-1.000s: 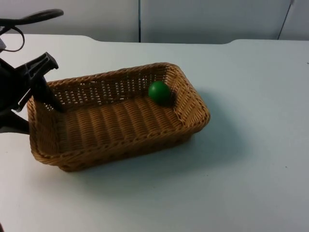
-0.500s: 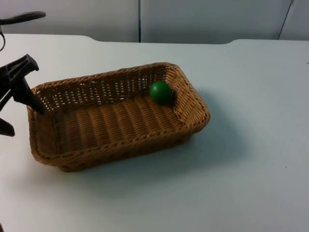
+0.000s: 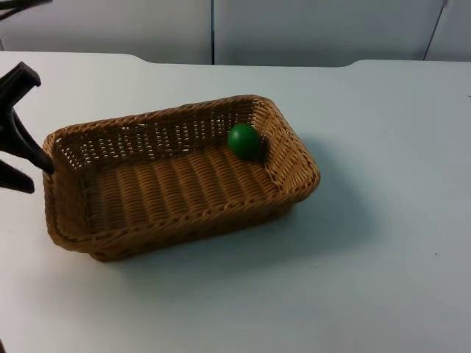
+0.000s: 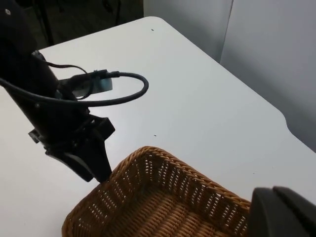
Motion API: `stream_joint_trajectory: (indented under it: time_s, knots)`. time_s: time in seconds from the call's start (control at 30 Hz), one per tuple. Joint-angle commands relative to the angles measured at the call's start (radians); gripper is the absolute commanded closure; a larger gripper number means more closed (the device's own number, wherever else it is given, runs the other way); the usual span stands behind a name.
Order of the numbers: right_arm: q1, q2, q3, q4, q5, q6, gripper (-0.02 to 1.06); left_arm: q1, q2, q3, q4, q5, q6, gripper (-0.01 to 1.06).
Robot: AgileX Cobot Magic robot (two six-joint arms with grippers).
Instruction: Pick up the basket with the left hand and place the ball into the basket with the right hand.
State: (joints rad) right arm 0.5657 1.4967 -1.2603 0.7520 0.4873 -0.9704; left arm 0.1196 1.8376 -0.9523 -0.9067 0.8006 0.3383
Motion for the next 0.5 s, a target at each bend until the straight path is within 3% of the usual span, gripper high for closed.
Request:
stream_joint_trajectory:
  time_s: [0.0, 0.03, 0.17, 0.33, 0.47]
  knots:
    - [0.001, -0.007, 0.002, 0.008, -0.006, -0.004, 1.05, 0.004, -0.030, -0.016, -0.009, 0.046, 0.032, 0.95]
    - [0.001, -0.007, 0.002, 0.008, -0.003, -0.004, 1.05, 0.004, -0.052, -0.017, -0.001, 0.044, 0.056, 1.05]
    - [0.001, -0.009, 0.002, 0.006, 0.005, 0.019, 1.05, 0.004, -0.138, -0.017, 0.059, 0.015, 0.060, 1.05]
    - [0.001, -0.062, 0.002, -0.045, 0.003, 0.094, 1.05, -0.009, -0.342, 0.042, 0.242, -0.042, 0.043, 1.05]
    - [0.001, -0.169, 0.002, -0.279, 0.002, 0.301, 1.05, -0.025, -0.599, 0.186, 0.313, -0.093, 0.023, 1.05]
